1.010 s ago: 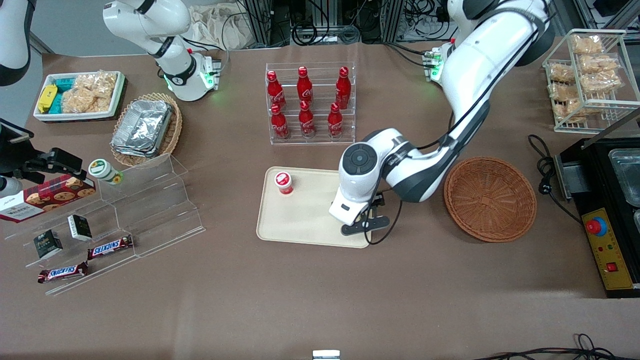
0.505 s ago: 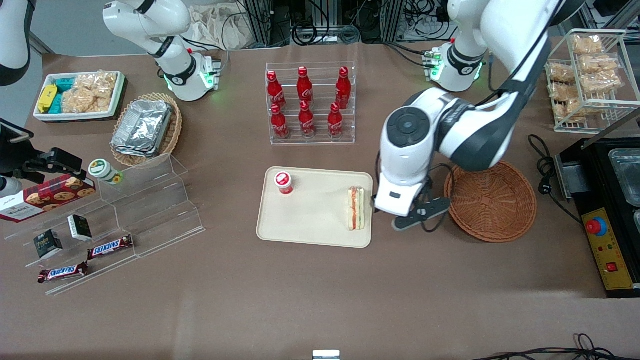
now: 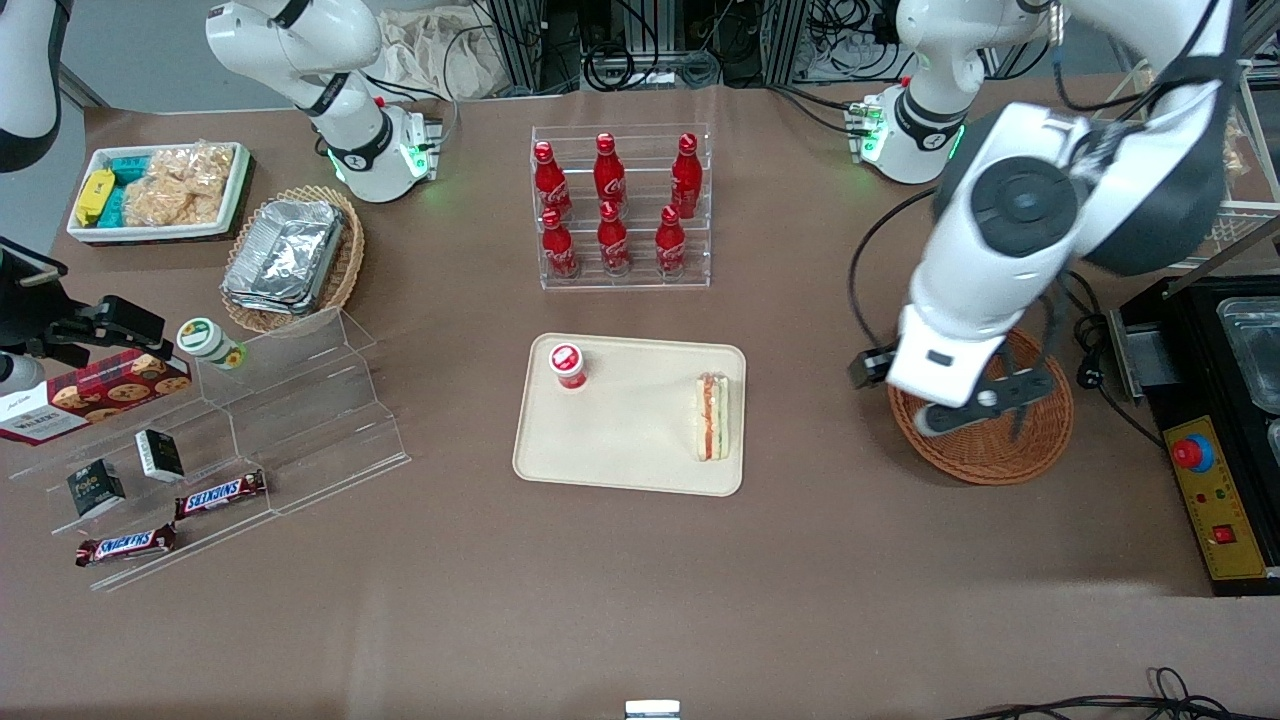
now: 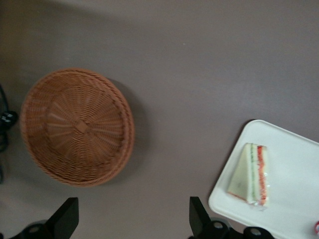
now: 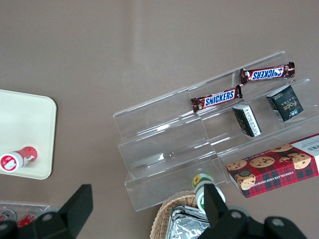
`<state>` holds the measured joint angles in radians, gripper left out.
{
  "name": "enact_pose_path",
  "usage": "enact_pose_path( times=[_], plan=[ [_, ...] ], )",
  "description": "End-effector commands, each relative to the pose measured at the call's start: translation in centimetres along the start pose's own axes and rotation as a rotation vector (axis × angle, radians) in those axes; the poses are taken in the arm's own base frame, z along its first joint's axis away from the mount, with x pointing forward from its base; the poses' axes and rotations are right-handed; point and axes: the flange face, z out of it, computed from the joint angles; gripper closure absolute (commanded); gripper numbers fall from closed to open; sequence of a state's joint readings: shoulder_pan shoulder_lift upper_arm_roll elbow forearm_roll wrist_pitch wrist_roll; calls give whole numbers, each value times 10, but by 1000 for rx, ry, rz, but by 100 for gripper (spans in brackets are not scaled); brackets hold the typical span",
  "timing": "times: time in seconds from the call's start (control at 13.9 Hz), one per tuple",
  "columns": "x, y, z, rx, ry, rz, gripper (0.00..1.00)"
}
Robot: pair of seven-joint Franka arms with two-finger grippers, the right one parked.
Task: Place sandwich from basket to tray
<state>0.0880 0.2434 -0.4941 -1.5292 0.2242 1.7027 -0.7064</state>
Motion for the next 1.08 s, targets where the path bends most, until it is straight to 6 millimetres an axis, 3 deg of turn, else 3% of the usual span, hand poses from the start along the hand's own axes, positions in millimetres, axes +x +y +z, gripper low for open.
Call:
enact_pose_path(
  times=[0.0, 0.22, 0.36, 0.58, 1.01],
  plan=[
    [-6, -74, -20, -10, -7, 56, 0],
    [-6, -150, -40, -58, -4, 89, 0],
    [-10, -187, -49, -66, -4, 110, 0],
    [-25, -219, -62, -101, 0, 113, 0],
    [-26, -249, -74, -143, -42, 145, 0]
  ],
)
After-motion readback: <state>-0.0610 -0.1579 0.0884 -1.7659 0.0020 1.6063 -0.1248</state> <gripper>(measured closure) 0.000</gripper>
